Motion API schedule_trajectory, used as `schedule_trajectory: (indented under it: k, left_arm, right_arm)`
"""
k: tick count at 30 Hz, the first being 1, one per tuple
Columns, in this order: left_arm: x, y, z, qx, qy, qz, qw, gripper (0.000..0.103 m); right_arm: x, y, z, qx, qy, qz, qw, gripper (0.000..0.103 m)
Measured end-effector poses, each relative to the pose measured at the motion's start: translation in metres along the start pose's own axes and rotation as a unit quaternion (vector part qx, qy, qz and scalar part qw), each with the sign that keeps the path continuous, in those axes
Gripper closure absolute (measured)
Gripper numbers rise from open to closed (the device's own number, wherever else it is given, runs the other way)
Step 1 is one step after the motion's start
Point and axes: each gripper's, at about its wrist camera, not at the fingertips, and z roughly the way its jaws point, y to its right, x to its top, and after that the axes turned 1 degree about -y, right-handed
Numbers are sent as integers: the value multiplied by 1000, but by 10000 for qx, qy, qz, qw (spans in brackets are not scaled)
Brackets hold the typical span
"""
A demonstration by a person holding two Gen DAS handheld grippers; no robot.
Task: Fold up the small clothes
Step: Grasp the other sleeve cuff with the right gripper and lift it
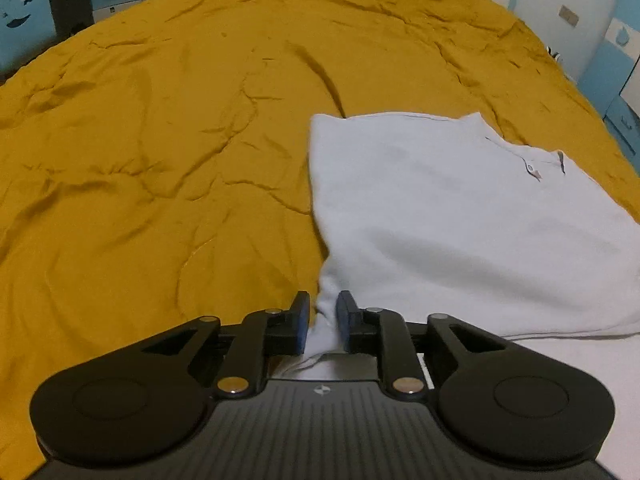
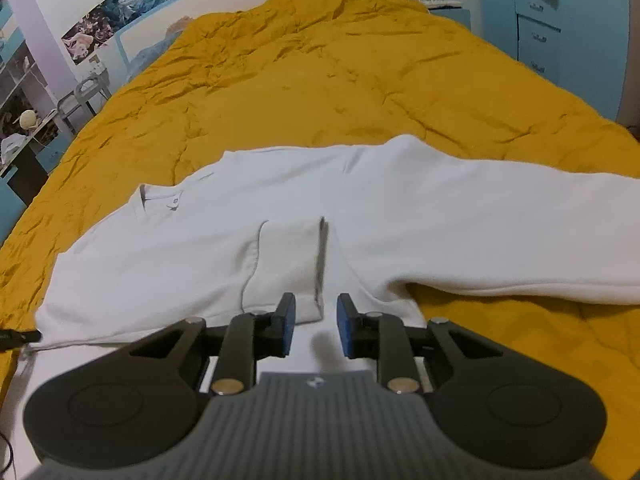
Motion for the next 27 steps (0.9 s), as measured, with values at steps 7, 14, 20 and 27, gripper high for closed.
schedule_trajectory:
  k: [7,14,20,27]
  left_arm:
    - [10,23,-41,56,466,181,9987,80]
    - [10,92,-62,-359,722,555,9952,79]
    - [0,162,-37,-1070,388,817,9901,79]
    - [-10,254,-2,-1549,4,1265,9798,79]
  right_arm:
    - [-6,49,-40,-398,108,112,9991,73]
    - [2,141,-103,-755,520,1044,9903,53]
    - [-4,260,-147,-1102,879,2426,9598,53]
    - [-20,373,-163,-1384,1012,3507,9207,53]
